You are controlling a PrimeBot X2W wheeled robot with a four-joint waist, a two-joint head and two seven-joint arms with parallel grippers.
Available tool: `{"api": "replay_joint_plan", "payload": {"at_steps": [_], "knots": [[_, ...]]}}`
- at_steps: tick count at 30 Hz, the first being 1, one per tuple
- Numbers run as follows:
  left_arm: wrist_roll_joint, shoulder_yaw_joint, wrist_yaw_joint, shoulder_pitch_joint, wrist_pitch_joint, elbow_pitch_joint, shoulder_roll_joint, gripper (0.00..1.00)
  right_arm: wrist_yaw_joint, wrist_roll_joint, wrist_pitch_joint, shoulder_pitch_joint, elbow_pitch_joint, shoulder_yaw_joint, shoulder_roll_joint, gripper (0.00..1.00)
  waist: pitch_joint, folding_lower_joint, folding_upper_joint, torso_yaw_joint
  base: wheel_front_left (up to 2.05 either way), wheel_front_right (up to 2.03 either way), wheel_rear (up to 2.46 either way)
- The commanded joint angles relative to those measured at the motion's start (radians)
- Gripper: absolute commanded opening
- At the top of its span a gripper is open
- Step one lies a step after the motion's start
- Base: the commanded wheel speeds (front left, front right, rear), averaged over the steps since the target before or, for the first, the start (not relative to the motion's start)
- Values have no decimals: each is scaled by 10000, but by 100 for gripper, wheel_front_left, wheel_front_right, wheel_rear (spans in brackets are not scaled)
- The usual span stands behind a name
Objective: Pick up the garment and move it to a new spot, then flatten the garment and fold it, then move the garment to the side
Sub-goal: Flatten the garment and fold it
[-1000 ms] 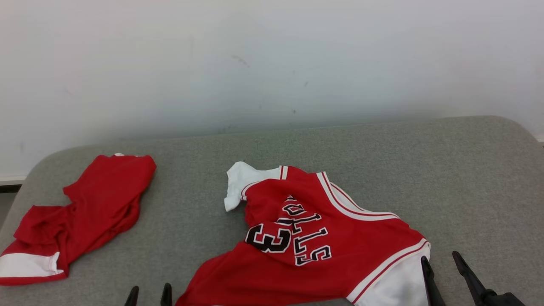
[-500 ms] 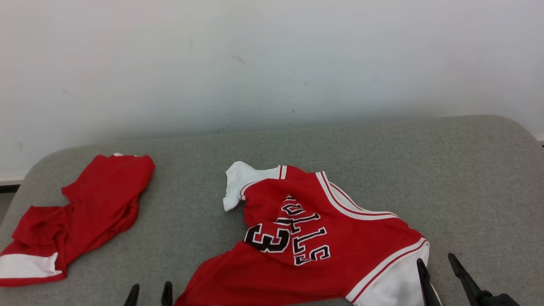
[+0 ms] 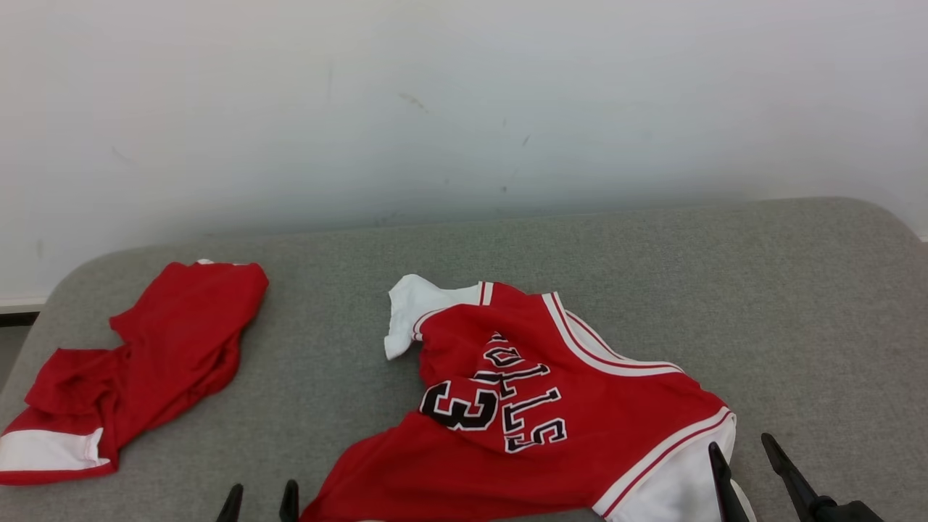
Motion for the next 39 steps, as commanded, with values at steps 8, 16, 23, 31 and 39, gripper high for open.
{"api": "replay_joint_plan", "payload": {"at_steps": [8, 16, 23, 31, 39], "knots": [[-94, 35, -33, -23, -3, -2, 23, 100, -23, 41, 8, -51, -4, 42, -68, 100, -23, 0, -1, -16, 0, 0, 0], [-40, 55, -82, -63, -5, 19, 22, 100, -23, 43, 9, -82, -78, 43, -55, 100, 34, 0, -1, -44, 0, 0, 0], [88, 98, -111, -103, -5, 103, 22, 100, -23, 22, 10, -69, -129, 51, -91, 100, 50, 0, -1, -86, 0, 0, 0], [321, -230, -155, -205, 184, 1192, 255, 100, -23, -86, 124, 236, 140, 308, -719, 100, 35, 0, -1, -125, 0, 0, 0], [-237, -909, -200, -65, 1992, 1070, 693, 100, -23, 410, 1685, 241, 499, 1095, -1770, 100, 284, 0, -1, -223, 0, 0, 0]]}}
